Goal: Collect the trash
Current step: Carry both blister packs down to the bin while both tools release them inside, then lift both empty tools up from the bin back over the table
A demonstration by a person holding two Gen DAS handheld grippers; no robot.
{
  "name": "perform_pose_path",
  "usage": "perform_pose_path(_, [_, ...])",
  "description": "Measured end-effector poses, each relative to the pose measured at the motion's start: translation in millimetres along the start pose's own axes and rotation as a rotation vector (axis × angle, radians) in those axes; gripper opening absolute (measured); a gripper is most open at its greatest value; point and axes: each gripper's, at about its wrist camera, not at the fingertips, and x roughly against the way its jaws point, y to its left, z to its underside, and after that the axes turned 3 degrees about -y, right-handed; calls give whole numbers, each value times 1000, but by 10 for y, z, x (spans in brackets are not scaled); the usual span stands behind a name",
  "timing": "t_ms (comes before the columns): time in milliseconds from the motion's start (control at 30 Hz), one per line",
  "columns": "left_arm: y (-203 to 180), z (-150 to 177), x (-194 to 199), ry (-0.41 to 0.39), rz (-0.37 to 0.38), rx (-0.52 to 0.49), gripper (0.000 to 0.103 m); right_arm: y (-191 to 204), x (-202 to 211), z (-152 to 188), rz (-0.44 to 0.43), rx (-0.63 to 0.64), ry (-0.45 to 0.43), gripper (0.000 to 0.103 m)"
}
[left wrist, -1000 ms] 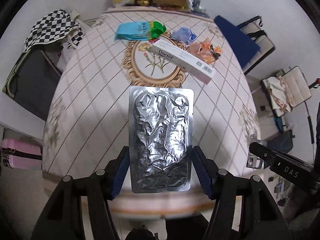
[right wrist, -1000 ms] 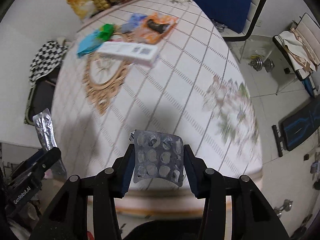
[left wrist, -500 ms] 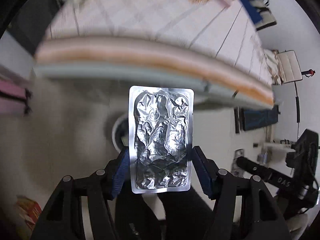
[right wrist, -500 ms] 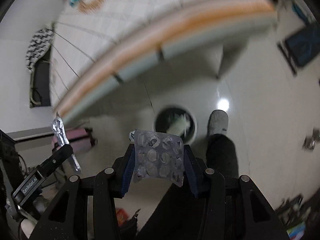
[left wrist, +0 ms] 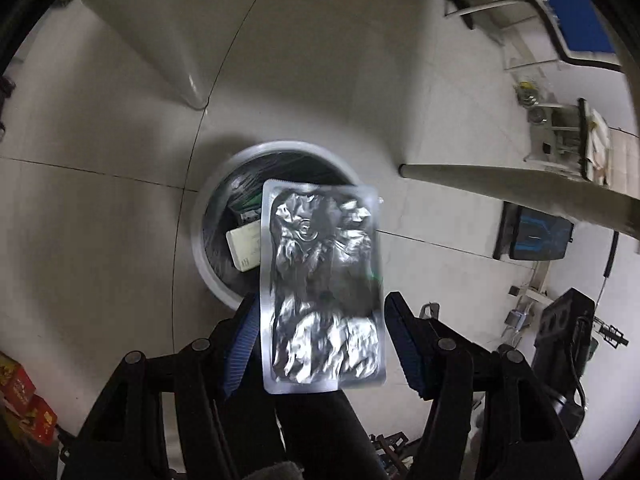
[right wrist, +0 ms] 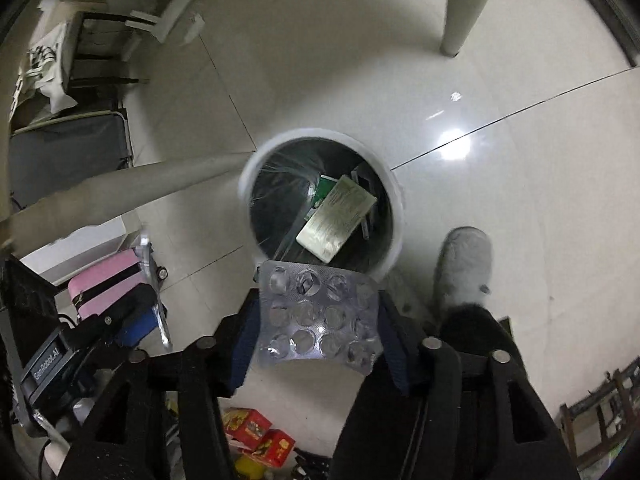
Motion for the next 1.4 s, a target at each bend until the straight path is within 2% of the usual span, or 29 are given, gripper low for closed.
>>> perform_pose_path(33, [50, -19, -120, 1, -1, 6, 78, -21, -143, -67, -2, 2, -2, 66])
perform_pose_path(100, [136, -32, -278, 1, -13, 19, 93, -114, -500, -152, -21, 11, 14, 69])
perform_pose_path(133, [163, -29, -334, -2, -29, 20, 97, -110, -597, -190, -27, 11, 18, 73])
perform_pose_path(200, [213, -22, -304, -18, -77, 20, 97, -127, -774, -240, -49, 27, 25, 75])
perform_pose_path(267, [235, 34, -215, -56, -137, 12, 97, -121, -829, -235, -41, 41, 8, 93])
perform_pose_path(300, [256, 63, -159, -78, -171, 5, 97, -111, -826, -219, -36, 54, 5, 97])
perform_pose_path(400, [276, 199, 66, -170, -314, -44, 97, -3, -691, -166, 38, 124, -21, 98])
perform_pose_path(433, [241, 251, 130, -189, -354, -61, 97, 54, -627, -134, 87, 167, -35, 99])
perform_pose_path(500, [165, 337, 233, -199, -390, -79, 97, 183, -479, -49, 185, 251, -72, 100])
perform_pose_path(600, [98, 494, 422, -201, -403, -91, 97, 375, -239, 110, 314, 368, -130, 100])
perform_pose_path(767, [-16, 705, 780, -206, -400, -107, 97, 600, 170, 361, 392, 446, -161, 100])
perform_pose_path(1033, [-289, 1058, 1535, -236, -385, -125, 97, 981, 992, 781, 411, 510, -191, 100])
perform_pose_path(1400, [-640, 1431, 2762, -287, -341, -158, 97, 1526, 2401, 1474, 363, 528, -231, 100])
